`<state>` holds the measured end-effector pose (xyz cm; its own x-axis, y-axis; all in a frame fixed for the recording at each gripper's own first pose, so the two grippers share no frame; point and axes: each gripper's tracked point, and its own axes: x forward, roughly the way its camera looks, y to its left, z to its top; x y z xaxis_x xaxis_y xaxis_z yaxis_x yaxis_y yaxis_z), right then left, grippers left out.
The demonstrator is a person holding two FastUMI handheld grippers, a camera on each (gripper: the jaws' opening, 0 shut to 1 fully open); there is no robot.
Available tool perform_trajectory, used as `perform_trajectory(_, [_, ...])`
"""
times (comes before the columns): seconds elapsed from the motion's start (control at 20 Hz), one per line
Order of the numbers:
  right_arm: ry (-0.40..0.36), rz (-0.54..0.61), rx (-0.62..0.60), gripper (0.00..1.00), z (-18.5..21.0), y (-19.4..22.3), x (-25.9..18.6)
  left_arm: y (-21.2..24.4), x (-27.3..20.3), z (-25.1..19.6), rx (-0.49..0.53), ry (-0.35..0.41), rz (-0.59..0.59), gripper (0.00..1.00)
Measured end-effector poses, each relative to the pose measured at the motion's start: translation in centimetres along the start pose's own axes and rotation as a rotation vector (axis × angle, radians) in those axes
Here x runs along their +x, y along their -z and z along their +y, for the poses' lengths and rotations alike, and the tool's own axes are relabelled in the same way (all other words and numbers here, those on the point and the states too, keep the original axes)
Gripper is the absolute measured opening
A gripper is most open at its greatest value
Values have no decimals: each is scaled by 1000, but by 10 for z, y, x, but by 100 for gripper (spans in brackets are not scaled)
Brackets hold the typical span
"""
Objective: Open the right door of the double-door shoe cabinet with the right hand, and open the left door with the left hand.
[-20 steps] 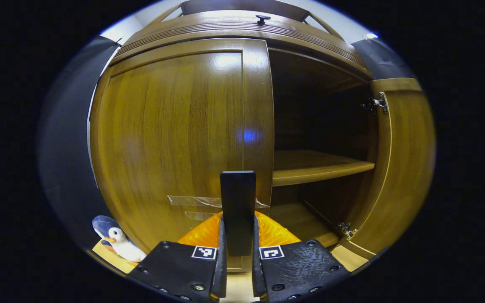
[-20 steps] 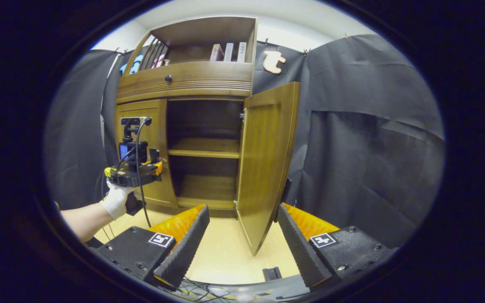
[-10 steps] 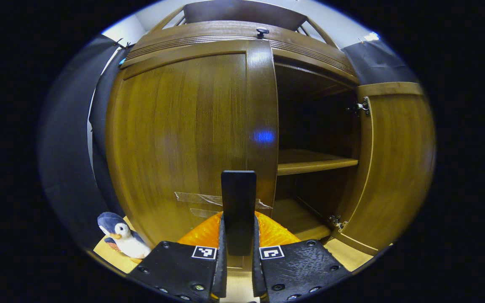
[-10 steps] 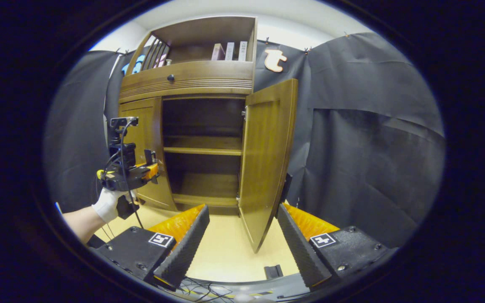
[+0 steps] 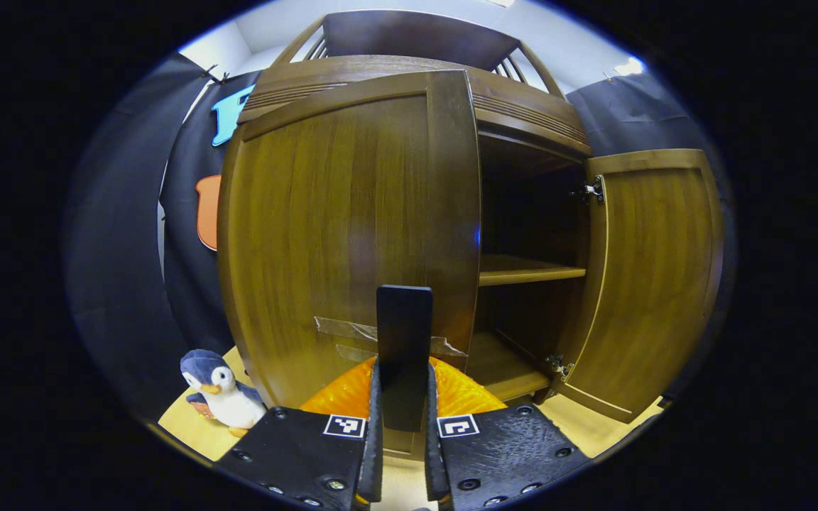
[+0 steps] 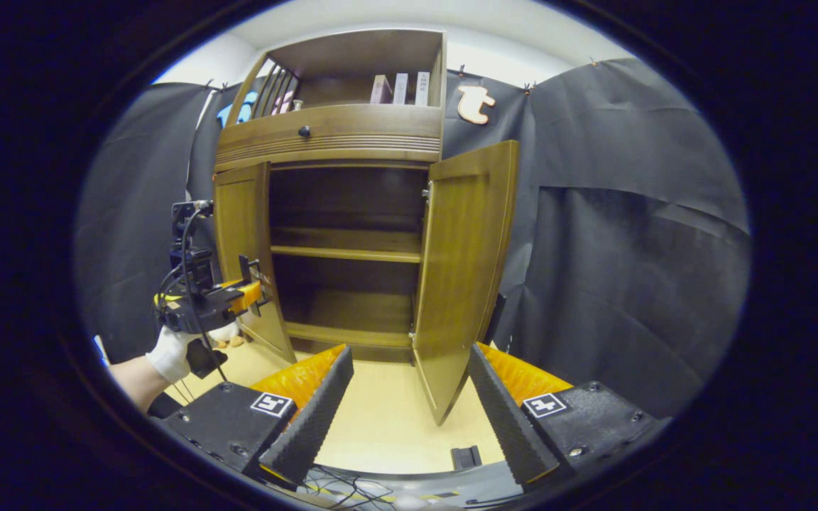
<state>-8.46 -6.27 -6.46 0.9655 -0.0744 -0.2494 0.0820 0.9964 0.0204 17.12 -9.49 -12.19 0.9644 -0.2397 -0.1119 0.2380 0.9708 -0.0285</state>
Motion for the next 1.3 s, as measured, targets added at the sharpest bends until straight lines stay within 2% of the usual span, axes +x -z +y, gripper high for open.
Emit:
perform_trajectory(0.4, [-37, -2, -16, 100, 14, 1, -2, 2, -40, 20, 2, -48, -6, 22])
perform_trajectory(0.85, [-132, -2, -44, 100, 56, 3, -1, 7, -83, 57, -3, -108, -7, 22])
perform_trajectory(1.1, [-173, -7, -53, 100, 74, 5, -4, 9, -105, 77, -58, -85, -12, 21])
perform_trajectory(1.3, [-204, 0, -50, 100, 88, 9, -3, 8, -113, 91, -8, -76, -14, 22])
